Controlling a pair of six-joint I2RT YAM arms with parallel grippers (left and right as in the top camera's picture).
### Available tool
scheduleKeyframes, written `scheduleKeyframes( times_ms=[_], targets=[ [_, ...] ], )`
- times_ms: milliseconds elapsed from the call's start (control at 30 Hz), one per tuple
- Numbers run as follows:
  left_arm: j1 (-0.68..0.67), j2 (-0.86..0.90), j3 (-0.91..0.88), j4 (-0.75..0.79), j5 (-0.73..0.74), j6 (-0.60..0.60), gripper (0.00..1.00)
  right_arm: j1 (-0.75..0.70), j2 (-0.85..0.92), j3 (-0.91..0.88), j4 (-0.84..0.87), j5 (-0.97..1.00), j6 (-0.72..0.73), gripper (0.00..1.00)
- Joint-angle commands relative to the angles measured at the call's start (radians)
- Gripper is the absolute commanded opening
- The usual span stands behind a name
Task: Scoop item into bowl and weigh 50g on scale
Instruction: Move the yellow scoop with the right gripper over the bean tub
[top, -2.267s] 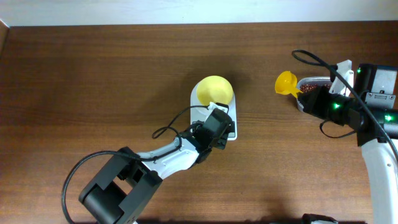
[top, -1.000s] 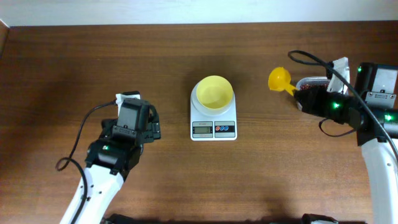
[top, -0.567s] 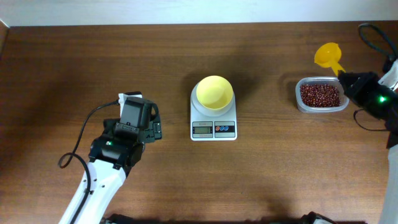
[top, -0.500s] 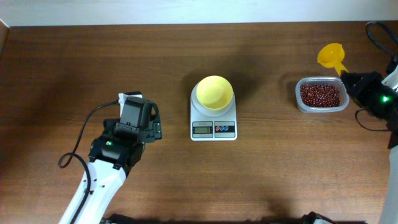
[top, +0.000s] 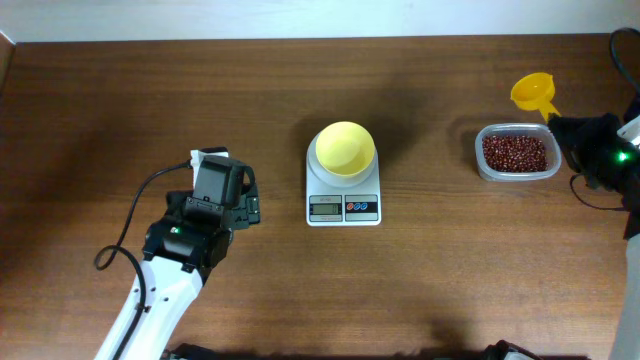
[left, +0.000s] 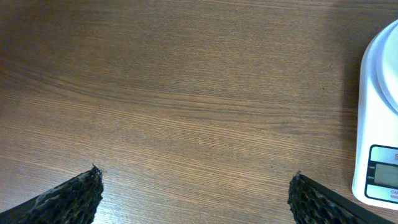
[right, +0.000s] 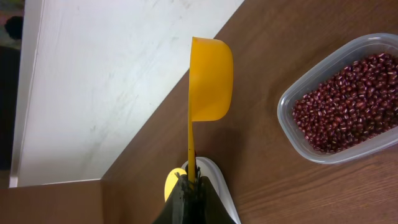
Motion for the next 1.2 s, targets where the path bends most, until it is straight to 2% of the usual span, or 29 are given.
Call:
scheduleKeyframes(
  times_ms=[0,267,667,1000,1167],
  targets=[
    [0.006,0.006,-0.003,0.002,-0.011,0.004,0.99,-0.006,-0.019,0.016,0.003,0.002,0.005,0.04],
    [0.006,0.006,-0.003,0.002,-0.011,0.004,0.99,-0.006,-0.019,0.016,0.071,0.014,0.037,0.04],
    [0.006,0.006,-0.003,0.002,-0.011,0.004,0.99,-0.006,-0.019,0.016,0.105,-0.011,-0.079,0.04],
    [0.006,0.006,-0.003,0.002,-0.011,0.004,0.99,-0.006,-0.019,0.015,0.103,-0.003,-0.166,0.04],
    [0.006,0.006,-0.003,0.002,-0.011,0.004,0.99,-0.006,-0.019,0.015,0.04,0.051,-0.142,0.04]
  ],
)
